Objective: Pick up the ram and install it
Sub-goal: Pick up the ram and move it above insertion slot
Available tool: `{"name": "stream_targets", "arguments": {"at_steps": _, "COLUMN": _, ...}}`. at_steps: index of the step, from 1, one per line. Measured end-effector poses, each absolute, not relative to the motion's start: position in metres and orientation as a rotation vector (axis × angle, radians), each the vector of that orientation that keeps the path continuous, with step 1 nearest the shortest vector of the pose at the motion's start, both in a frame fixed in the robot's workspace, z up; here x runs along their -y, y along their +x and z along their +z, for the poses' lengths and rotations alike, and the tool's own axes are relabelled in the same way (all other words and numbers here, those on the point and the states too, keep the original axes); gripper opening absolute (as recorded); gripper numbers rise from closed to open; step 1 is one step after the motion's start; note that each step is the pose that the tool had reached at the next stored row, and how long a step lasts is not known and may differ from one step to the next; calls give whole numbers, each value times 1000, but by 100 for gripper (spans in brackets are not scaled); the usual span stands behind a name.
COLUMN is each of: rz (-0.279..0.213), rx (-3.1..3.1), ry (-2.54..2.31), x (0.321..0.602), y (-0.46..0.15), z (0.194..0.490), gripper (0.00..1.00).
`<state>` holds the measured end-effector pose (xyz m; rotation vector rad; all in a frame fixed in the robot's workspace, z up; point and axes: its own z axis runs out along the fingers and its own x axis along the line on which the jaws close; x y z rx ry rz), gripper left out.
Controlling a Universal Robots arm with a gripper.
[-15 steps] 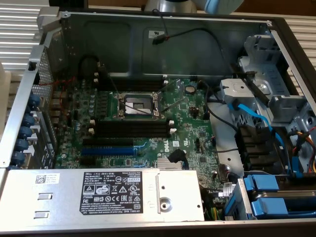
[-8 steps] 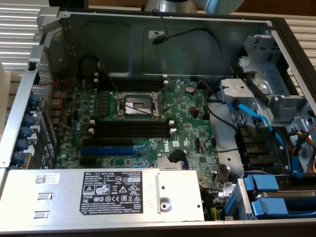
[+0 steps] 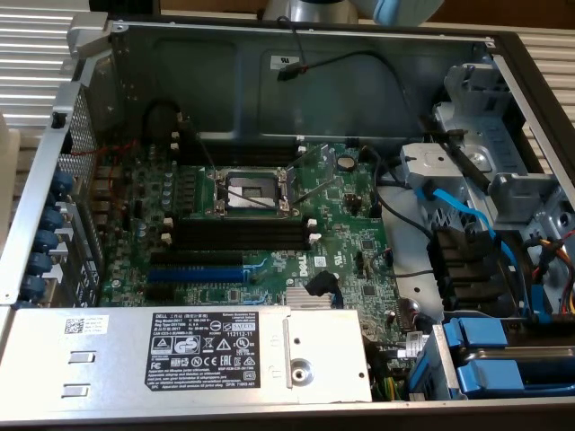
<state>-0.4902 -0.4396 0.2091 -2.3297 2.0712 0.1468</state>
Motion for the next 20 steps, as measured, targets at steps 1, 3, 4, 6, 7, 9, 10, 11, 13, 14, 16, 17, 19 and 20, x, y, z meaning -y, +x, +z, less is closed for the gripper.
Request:
{"name": "stream_targets", "arguments": {"at_steps": 1, "rz": 149, "rx": -2072, "ry": -2331, "x": 440, "y": -490, "z": 207, "gripper": 33}}
{"name": "stream_targets", "arguments": {"at_steps": 3, "rz": 153, "rx": -2073, "ry": -2332, "x": 440, "y": -490, "z": 205, "gripper": 33}}
{"name": "stream_targets", "arguments": {"at_steps": 4, "rz": 155, "rx": -2074, "ry": -2333, "x": 440, "y": -490, "z": 204, "gripper": 33}}
{"name": "stream_targets", "arguments": {"at_steps": 6, "rz": 160, "rx": -2075, "ry": -2335, "x": 440, "y": -490, "z": 203, "gripper": 33}}
{"name": "stream_targets", "arguments": {"at_steps": 7, "rz": 167, "rx": -2077, "ry": -2338, "x": 440, "y": -490, "z": 203, "gripper": 33}}
{"name": "stream_targets", "arguments": {"at_steps": 9, "rz": 171, "rx": -2080, "ry": -2339, "x": 440, "y": -490, "z": 203, "gripper": 33}}
{"name": "stream_targets", "arguments": {"at_steps": 10, "rz": 173, "rx": -2080, "ry": -2340, "x": 440, "y": -490, "z": 203, "gripper": 33}}
{"name": "stream_targets", "arguments": {"at_steps": 11, "rz": 173, "rx": -2080, "ry": -2339, "x": 440, "y": -490, "z": 203, "gripper": 33}}
{"name": "stream_targets", "arguments": {"at_steps": 13, "rz": 173, "rx": -2080, "ry": -2340, "x": 440, "y": -490, "z": 203, "gripper": 33}}
{"name": "stream_targets", "arguments": {"at_steps": 14, "rz": 173, "rx": -2080, "ry": -2340, "x": 440, "y": -490, "z": 203, "gripper": 33}}
{"name": "stream_targets", "arguments": {"at_steps": 16, "rz": 173, "rx": -2080, "ry": -2340, "x": 440, "y": -490, "z": 203, "gripper": 33}}
{"name": "stream_targets", "arguments": {"at_steps": 17, "rz": 173, "rx": -2080, "ry": -2340, "x": 440, "y": -490, "z": 203, "gripper": 33}}
{"name": "stream_targets", "arguments": {"at_steps": 19, "rz": 173, "rx": -2080, "ry": -2340, "x": 440, "y": -490, "z": 203, "gripper": 33}}
{"name": "stream_targets", "arguments": {"at_steps": 20, "rz": 173, "rx": -2080, "ry": -2340, "x": 440, "y": -490, "z": 203, "gripper": 33}}
